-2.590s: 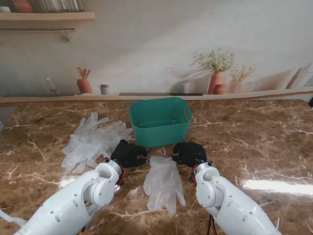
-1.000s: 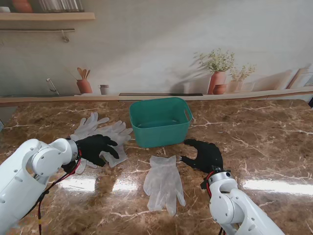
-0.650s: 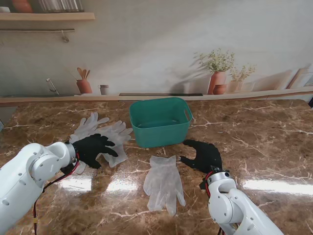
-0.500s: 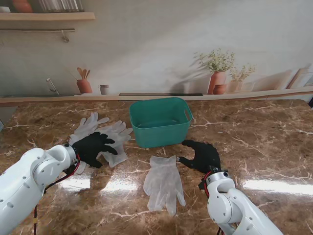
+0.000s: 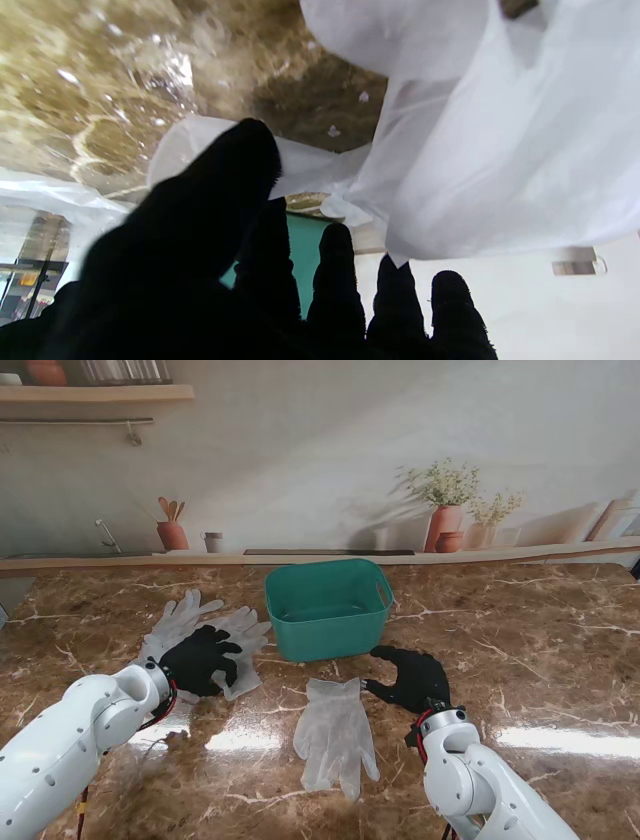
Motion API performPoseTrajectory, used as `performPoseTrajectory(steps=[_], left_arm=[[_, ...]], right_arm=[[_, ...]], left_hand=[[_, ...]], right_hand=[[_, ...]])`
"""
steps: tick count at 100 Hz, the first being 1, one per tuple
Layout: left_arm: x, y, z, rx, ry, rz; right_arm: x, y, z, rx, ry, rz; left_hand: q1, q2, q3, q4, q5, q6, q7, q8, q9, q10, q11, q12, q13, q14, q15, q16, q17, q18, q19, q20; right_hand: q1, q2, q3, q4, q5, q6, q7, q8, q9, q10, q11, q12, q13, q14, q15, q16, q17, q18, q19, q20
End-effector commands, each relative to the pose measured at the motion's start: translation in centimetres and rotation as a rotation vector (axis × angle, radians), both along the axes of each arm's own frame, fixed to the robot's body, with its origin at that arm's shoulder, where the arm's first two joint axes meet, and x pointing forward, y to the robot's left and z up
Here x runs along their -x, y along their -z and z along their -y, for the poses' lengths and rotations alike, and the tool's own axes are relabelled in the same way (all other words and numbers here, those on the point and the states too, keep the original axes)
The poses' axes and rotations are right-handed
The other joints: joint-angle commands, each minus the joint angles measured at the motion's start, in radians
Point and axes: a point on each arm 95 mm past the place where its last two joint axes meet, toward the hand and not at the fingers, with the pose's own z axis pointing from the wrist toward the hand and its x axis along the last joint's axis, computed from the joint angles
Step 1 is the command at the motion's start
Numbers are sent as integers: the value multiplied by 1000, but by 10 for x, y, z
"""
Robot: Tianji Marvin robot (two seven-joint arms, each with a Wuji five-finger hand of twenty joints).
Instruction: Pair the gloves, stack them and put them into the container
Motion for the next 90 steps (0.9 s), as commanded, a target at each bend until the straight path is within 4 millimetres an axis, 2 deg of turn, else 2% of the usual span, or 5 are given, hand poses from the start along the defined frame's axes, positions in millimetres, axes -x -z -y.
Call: performPoseTrajectory(steps=[1,30,58,70,90], left_arm=[[0,1,4,19,2,3],[6,-8,10,182,-62,-33],[25,-46,19,337,-102,-1],[36,-62,23,414,-113,-5],[52,-83,31,527,-125,-21]], right_arm=[[4,3,-2,-7,-5,-18],[5,2,-2,-9,-6,-10],[10,-6,-6,-20,-25,20],[15,-13,-10,-24,-47,46],[26,-25,-18,-31,-96,92]], left_hand=[[34,36,-33,-18,85,-45,67,-43,31,3,16,14,22,-18,22,17,-21,-6,28,61],[14,124,-127,-27,114,-34,54,50,53,-4,9,11,-9,-35,29,-7,-10,-15,-15,31],[25,139,-160,-19,124,-30,20,117,124,16,21,13,28,-15,34,-3,-7,-4,-25,-1],[30,108,-156,-18,169,1,-10,103,300,21,64,40,134,19,80,30,-18,17,13,39],[27,77,-129,-27,201,38,-8,59,604,4,90,223,342,85,170,138,-43,51,70,210]], right_hand=[[-35,-7,25,29,8,-17,8,-12,7,-4,-14,-7,-6,-10,-1,-1,4,-5,18,-11],[-41,-1,35,27,10,-17,10,-13,8,-3,-15,-5,-8,-8,-2,1,-1,-6,16,-11],[-43,-2,34,26,16,-17,12,-13,18,-1,-12,-3,0,-7,1,4,4,-6,19,-11],[-37,-16,21,23,17,-14,12,-14,22,-1,-10,0,3,-6,3,6,5,-6,20,-11],[-23,-16,-47,26,12,-10,5,-17,23,-2,-16,5,6,-5,4,11,5,-5,19,-12]])
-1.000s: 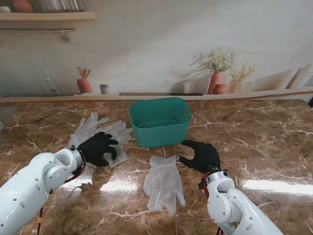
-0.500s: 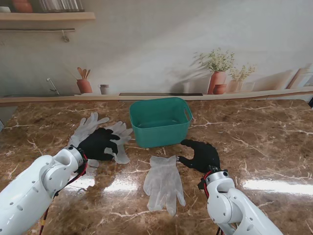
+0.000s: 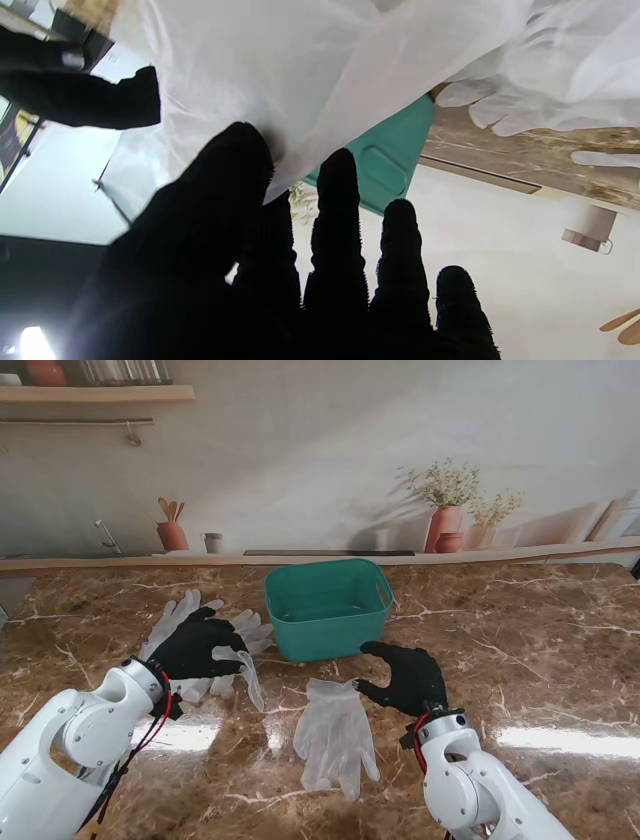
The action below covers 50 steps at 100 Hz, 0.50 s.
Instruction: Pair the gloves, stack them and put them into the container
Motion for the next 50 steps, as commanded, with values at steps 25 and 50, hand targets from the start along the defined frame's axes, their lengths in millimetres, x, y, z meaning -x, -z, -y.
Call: performPoseTrajectory(steps=[25,50], left_arm=[[24,-22,16,128,-2,-2],[37,-36,26,199,23,15]], right_arm=[[25,-17,-16,-12,-90,49],[37,-31,-21,-16,-130,103]], left_hand=[[6,-20,31,-24,73,40,34,-29,211,22,-7,111,216,73,135,128,-14,57,184,161],[6,-17,37,-26,67,50,39,-29,270,33,13,105,300,83,186,185,-10,89,353,98]], right_hand=[[-44,-12,-150,47,-5,11,-10,-14,-5,2,-26,7,-4,-2,-4,14,-7,-1,11,-14],[-75,-63,-89,54,0,9,-5,-6,5,1,-19,20,13,2,13,34,6,11,26,3]])
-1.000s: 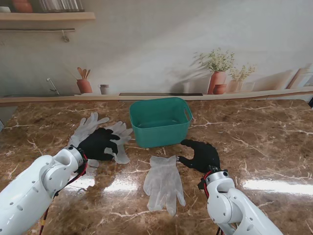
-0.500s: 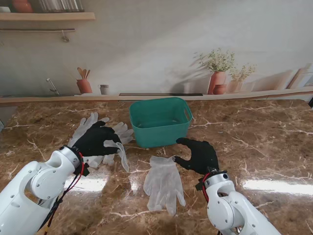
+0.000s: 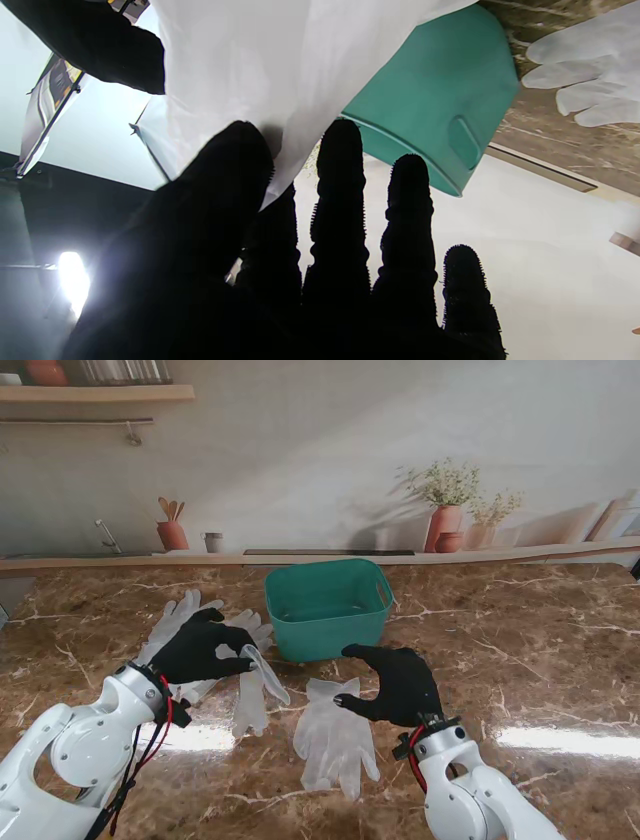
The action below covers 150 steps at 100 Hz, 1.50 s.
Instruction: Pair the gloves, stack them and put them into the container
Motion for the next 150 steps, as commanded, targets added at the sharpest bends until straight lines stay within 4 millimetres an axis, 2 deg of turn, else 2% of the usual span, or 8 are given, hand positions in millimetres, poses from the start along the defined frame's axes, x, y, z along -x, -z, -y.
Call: performPoseTrajectory(steps=[1,14,39,63,66,86,95,150], left_arm=[[5,-4,5,21,11,9],[10,-7,10,42,8,24],[14,-5,19,45,-9,32],[12,-2,25,54,-33,26],[12,-2,26,56,-35,28],[16,-1,36,67,-23,18],[19,0,40,81,-16,9],[31,4,56,146,6,-19]], right_arm=[[5,-1,-2,1,-8,2],[13,-6,-4,6,-24,12],[34,-17,-7,-23,-30,69],[55,-27,-12,-87,-138,27],[56,-27,-14,-94,-150,20],[61,-18,-30,-125,-227,-47],[58,-13,-35,-115,-224,-52],[43,2,-43,-156,-150,-140]], left_hand=[[7,-7,29,-26,40,10,35,-10,68,10,15,2,59,16,41,28,-9,15,66,-29],[0,-18,46,-32,47,35,46,-25,111,17,33,-24,104,19,75,42,-4,27,156,-31],[-5,-31,67,-38,54,56,64,-54,136,17,56,-29,131,22,100,52,-4,49,267,-68],[-4,-39,75,-38,59,70,69,-65,151,22,54,-42,147,25,108,52,8,64,298,-72],[-5,-41,77,-39,60,72,70,-67,157,21,56,-44,153,26,111,52,11,66,303,-72],[-10,-48,89,-43,62,87,80,-86,178,22,60,-76,178,23,123,46,33,71,347,-79],[-10,-51,93,-43,63,93,82,-93,184,26,59,-88,184,22,122,41,36,72,359,-81],[-14,-52,96,-45,62,108,104,-124,208,27,77,-137,223,22,135,27,64,76,409,-91]], right_hand=[[-52,-24,14,33,-1,9,-4,-4,4,0,-9,18,12,2,11,30,-2,-1,22,3],[-71,-25,24,33,-2,19,6,12,14,5,14,44,36,4,53,69,14,10,60,34],[-7,-60,19,32,212,-44,182,176,238,-17,250,309,220,3,495,389,191,28,449,325],[127,-2,-55,42,481,-77,315,170,539,6,283,327,482,42,649,376,413,67,691,255],[169,5,-85,33,483,-77,364,59,560,12,269,314,505,46,640,359,434,70,713,213],[204,28,-115,42,452,-53,355,-66,546,25,201,263,505,49,549,325,430,75,687,177],[177,24,-100,58,410,-35,261,-4,491,22,165,238,456,41,485,334,383,72,638,179],[137,-16,-68,49,251,32,104,-87,318,49,37,96,306,36,277,258,236,75,483,208]])
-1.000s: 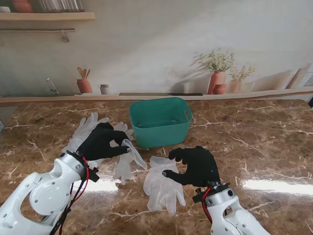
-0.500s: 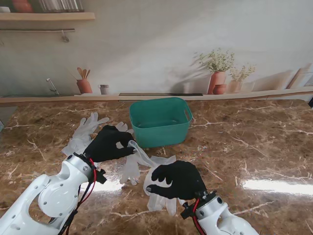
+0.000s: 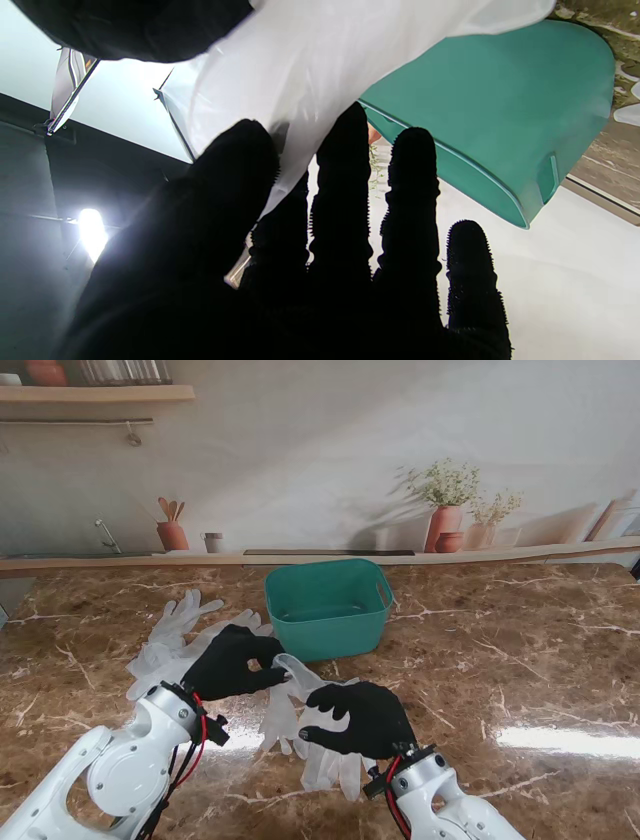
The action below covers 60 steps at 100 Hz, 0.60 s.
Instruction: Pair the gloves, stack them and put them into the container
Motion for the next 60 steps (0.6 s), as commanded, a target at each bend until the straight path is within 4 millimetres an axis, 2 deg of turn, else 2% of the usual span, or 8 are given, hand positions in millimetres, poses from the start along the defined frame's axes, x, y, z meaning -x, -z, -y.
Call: performPoseTrajectory(steps=[1,20,29,35,43,49,60], left_arm=[[3,3,4,15,3,-13],[8,4,11,42,16,-31],[10,4,15,43,10,-19],[11,5,15,42,-1,-13],[13,6,16,45,-8,-34],[14,7,17,68,-20,-49],[17,8,18,98,-35,-61]], right_arm=[[0,8,-2,2,9,-43],[-2,14,-6,4,38,-48],[-3,15,-9,6,57,-36],[-4,16,-10,16,81,-23],[-3,18,-11,24,120,-25],[-1,20,-12,21,135,-39],[0,27,-14,19,152,-43]], left_hand=[[-13,-22,31,-37,25,5,31,-10,59,8,22,-11,39,6,37,-7,1,16,37,-10],[-14,-23,40,-36,18,16,42,-17,75,15,31,-30,69,6,51,-8,26,13,75,-2],[-19,-25,56,-38,10,18,59,-26,79,17,40,-51,75,5,56,-13,30,8,102,3],[-20,-25,63,-39,4,12,65,-25,70,17,39,-56,56,5,47,-17,17,6,99,2],[-18,-19,67,-42,-7,21,77,-19,54,20,48,-54,41,7,42,-16,13,6,98,1],[-16,-23,70,-42,-6,32,81,-19,55,24,53,-52,43,10,45,-13,13,8,100,2],[-18,-13,75,-43,-19,34,91,-15,50,21,56,-55,41,7,46,-12,16,7,105,5]], right_hand=[[-31,-20,16,48,-48,10,-16,-22,-33,4,-21,-33,-39,-12,-33,-25,-29,-3,-31,23],[-131,-80,86,33,-141,-3,-49,-23,-140,-17,-28,-51,-148,-26,-112,-60,-109,-21,-112,53],[-153,-74,89,31,-153,-15,-47,-13,-163,-31,-7,-33,-185,-29,-122,-64,-136,-26,-132,62],[-170,-70,94,33,-146,-24,-27,11,-162,-37,14,-12,-191,-29,-107,-56,-141,-27,-138,75],[-194,-65,103,35,-89,-34,49,81,-120,-39,67,36,-163,-23,-58,-32,-119,-23,-133,90],[-202,-65,108,36,-86,-31,71,125,-129,-35,52,41,-172,-22,-65,-39,-123,-25,-143,85],[-206,-64,109,36,-145,-5,13,136,-194,-25,10,16,-225,-29,-117,-74,-159,-38,-180,74]])
